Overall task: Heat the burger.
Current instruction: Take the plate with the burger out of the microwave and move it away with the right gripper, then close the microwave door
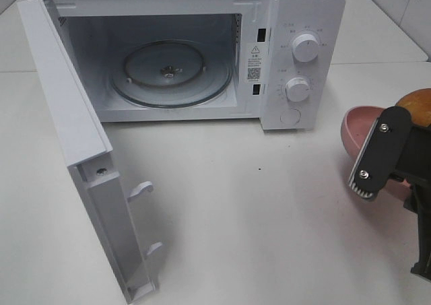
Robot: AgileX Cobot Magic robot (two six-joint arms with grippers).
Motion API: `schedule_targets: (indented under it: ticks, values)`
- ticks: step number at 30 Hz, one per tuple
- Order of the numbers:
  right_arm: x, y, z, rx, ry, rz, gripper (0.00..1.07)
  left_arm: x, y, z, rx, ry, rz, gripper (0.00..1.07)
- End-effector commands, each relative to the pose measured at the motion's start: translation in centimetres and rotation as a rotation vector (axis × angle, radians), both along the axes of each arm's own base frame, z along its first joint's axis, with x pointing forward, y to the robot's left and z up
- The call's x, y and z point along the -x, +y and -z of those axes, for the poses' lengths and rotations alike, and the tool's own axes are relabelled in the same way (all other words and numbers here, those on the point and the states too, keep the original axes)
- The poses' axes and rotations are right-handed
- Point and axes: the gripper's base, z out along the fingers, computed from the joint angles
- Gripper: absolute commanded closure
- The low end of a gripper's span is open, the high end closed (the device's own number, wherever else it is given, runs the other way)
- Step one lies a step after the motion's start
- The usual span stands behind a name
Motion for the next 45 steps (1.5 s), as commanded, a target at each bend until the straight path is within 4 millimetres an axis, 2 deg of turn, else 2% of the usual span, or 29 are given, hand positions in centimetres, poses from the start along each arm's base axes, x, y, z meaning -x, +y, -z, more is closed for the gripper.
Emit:
schedule_targets:
  ticks: [1, 5, 9, 10, 12, 15, 16, 18, 22, 25, 29, 31, 34, 36, 37, 38, 39, 41, 45]
  values:
    - [-1.2, 0.4, 1.2, 0.036, -0.008, 0.069, 1.07, 0.2, 0.1, 0.0, 0.006, -0.030, -0.003, 1.06]
    - [-2.2, 0.9, 2.1, 0.038, -0.003, 0.146, 1.07, 0.2, 0.1, 0.0, 0.006, -0.030, -0.003, 1.06]
    - [-4.2, 2.4, 3.0, 0.047, 0.010, 0.210, 1.07, 0.2, 0.1, 0.0, 0.006, -0.030, -0.003, 1.06]
    - [-4.2, 2.4, 3.0, 0.047, 0.010, 0.210, 1.07, 0.2, 0.1, 0.0, 0.006, -0.030, -0.003, 1.06]
    - [-6.8, 2.3, 3.4, 0.038, 0.017, 0.328, 1.07, 0.2, 0.1, 0.0, 0.006, -0.030, -0.003, 1.06]
    - [-7.5, 2.1, 3.4, 0.030, 0.019, 0.349, 1.07, 0.2, 0.1, 0.0, 0.006, -0.030, -0.003, 1.06]
    - [-8.5, 1.8, 3.7, 0.009, 0.030, 0.375, 1.07, 0.2, 0.1, 0.0, 0.006, -0.030, -0.003, 1.06]
    - [-9.3, 1.5, 4.0, -0.001, 0.043, 0.389, 1.07, 0.2, 0.1, 0.0, 0.006, -0.030, -0.003, 1.06]
    - [-9.8, 1.0, 4.8, 0.022, 0.074, 0.401, 1.07, 0.2, 0.1, 0.0, 0.006, -0.030, -0.003, 1.06]
    - [-10.0, 0.5, 6.4, 0.043, 0.126, 0.442, 1.06, 0.2, 0.1, 0.0, 0.006, -0.030, -0.003, 1.06]
    - [-10.1, 0.7, 6.7, 0.034, 0.130, 0.440, 1.02, 0.2, 0.1, 0.0, 0.006, -0.030, -0.003, 1.06]
    - [-10.1, 0.9, 6.6, -0.002, 0.136, 0.455, 0.87, 0.2, 0.1, 0.0, 0.006, -0.030, -0.003, 1.06]
    - [-10.1, 0.9, 6.6, -0.006, 0.138, 0.459, 0.83, 0.2, 0.1, 0.0, 0.006, -0.030, -0.003, 1.06]
    - [-9.8, 1.0, 6.8, -0.031, 0.161, 0.499, 0.59, 0.2, 0.1, 0.0, 0.006, -0.030, -0.003, 1.06]
    - [-9.8, 1.0, 6.8, -0.031, 0.161, 0.499, 0.59, 0.2, 0.1, 0.0, 0.006, -0.030, -0.003, 1.06]
    - [-9.7, 1.1, 6.8, -0.046, 0.176, 0.526, 0.49, 0.2, 0.1, 0.0, 0.006, -0.030, -0.003, 1.06]
    - [-9.7, 1.1, 6.8, -0.046, 0.176, 0.526, 0.49, 0.2, 0.1, 0.0, 0.006, -0.030, -0.003, 1.06]
    - [-9.4, 1.1, 6.9, -0.062, 0.197, 0.562, 0.42, 0.2, 0.1, 0.0, 0.006, -0.030, -0.003, 1.06]
    - [-9.2, 1.2, 6.6, -0.084, 0.209, 0.595, 0.39, 0.2, 0.1, 0.0, 0.006, -0.030, -0.003, 1.06]
